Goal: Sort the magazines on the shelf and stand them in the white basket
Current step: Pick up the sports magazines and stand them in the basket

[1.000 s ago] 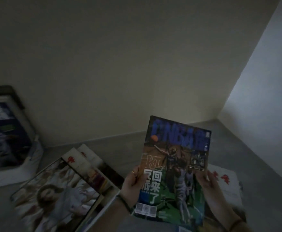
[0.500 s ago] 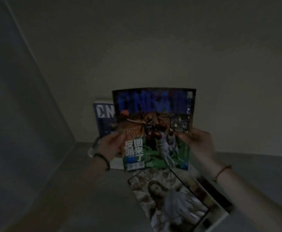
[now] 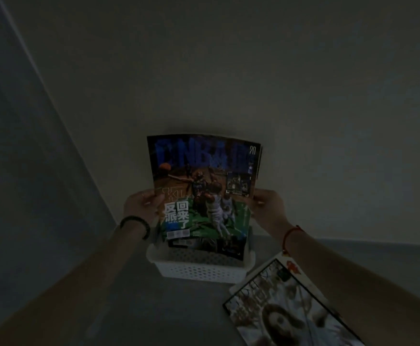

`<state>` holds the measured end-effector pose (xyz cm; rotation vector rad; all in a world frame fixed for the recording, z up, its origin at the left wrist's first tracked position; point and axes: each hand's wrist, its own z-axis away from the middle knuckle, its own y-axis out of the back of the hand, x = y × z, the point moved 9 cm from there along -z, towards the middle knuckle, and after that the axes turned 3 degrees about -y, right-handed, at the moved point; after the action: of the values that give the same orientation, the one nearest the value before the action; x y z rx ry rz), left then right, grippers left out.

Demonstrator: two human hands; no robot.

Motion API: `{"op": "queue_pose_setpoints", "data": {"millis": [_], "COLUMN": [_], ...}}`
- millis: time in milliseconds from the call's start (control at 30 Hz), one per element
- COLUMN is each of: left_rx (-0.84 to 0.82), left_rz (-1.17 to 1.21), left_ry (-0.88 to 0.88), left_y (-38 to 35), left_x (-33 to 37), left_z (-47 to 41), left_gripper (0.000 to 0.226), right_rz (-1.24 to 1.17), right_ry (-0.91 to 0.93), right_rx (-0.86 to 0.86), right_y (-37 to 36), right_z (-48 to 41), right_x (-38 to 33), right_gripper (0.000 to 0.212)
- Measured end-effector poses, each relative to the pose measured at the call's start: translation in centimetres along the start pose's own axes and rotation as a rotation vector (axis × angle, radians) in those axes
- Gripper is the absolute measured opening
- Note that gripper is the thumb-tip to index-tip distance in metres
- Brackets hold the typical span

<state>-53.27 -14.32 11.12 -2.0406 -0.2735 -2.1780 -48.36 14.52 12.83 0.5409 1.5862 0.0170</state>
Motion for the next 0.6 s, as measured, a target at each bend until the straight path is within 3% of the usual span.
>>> {"op": "queue_pose_setpoints", "data": {"millis": [133, 267, 333, 500, 600], "left_rx": [0.06, 0.049, 0.06, 0.085, 0.115], "left_rz": [-0.107, -0.117, -0.064, -0.144, -0.153], "left_ry": [0.033, 0.017, 0.001, -0.019, -0.038], "left_y": [0.2, 0.2, 0.5, 0.2, 0.0], "left_x": [-4.1, -5.8, -6.3, -5.6, -5.5], "left_z": [-1.7, -1.9, -2.1, -1.8, -1.9], "left_gripper": [0.026, 0.012, 0.034, 0.014, 0.014], "right_rz": [0.149, 0.366, 0.328, 0.147, 0.23], "right_ry": [-0.077, -0.124, -0.114, -0.19, -0.223], "right_rx": [0.049, 0.081, 0.131, 0.328, 0.269], "right_y": [-1.4, -2.0, -1.8, -0.5, -1.1], "right_z": [-0.6, -0.8, -0.7, 0.2, -0.1], "right_x": [4.1, 6.5, 6.9, 8.4, 8.6], "right_gripper": [0.036, 0.04, 0.045, 0.025, 0.03]}}
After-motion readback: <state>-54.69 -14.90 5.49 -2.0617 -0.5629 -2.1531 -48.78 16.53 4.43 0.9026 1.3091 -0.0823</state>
